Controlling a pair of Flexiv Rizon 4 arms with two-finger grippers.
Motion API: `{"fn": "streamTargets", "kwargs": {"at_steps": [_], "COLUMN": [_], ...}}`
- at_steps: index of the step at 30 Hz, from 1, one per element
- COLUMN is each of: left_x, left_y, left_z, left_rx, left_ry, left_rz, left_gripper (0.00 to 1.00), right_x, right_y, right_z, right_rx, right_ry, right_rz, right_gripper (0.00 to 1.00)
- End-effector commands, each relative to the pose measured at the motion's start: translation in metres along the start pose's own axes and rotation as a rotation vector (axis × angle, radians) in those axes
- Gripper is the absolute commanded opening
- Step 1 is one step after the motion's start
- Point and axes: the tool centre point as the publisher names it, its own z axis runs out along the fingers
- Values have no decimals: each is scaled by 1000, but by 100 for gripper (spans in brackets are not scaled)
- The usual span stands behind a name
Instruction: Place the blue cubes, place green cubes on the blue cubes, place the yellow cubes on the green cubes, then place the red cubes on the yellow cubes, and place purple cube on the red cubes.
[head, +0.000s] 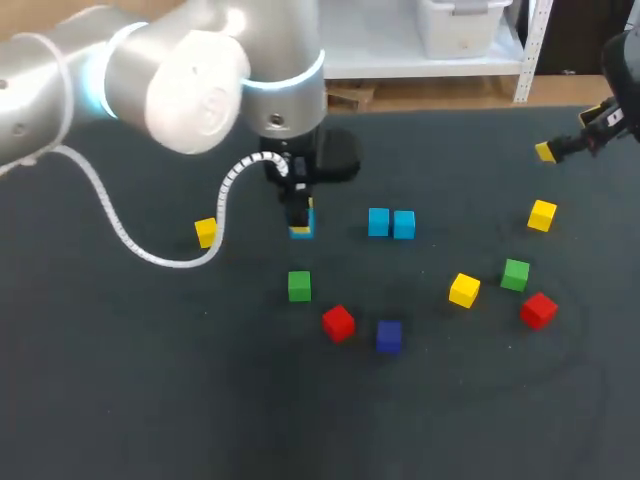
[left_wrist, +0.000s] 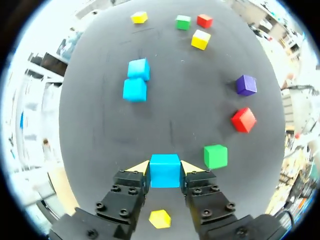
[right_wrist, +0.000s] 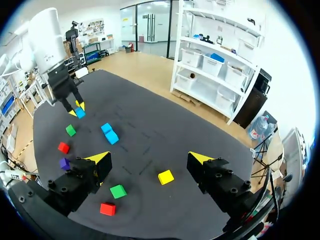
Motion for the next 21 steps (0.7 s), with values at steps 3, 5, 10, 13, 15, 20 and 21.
{"fn": "streamTargets", "kwargs": {"at_steps": [3, 5, 10, 13, 15, 20, 21], "left_x": [-27, -31, -40, -44, -46, -52, -53], "left_y": [19, 22, 32, 39, 40, 46, 46], "left_z": [9, 11, 18, 20, 22, 28, 30], "left_rx": [44, 52, 93, 119, 107, 130, 143], "left_ry": [24, 25, 52, 47, 53, 47, 37], "left_rz": [42, 54, 20, -17, -13, -18, -16], "left_gripper": [0, 0, 0, 0, 0, 0, 0], "right_x": [0, 0, 0, 0, 0, 0, 0], "right_y": [1, 1, 1, 1, 1, 1, 1], "right_z": [-1, -1, -1, -1, -1, -1, -1], "right_rx": [3, 3, 3, 3, 3, 3, 3], "right_ry": [0, 0, 0, 0, 0, 0, 0], "right_rz": [1, 1, 1, 1, 1, 1, 1], "right_gripper": [100, 100, 100, 100, 100, 100, 100]}}
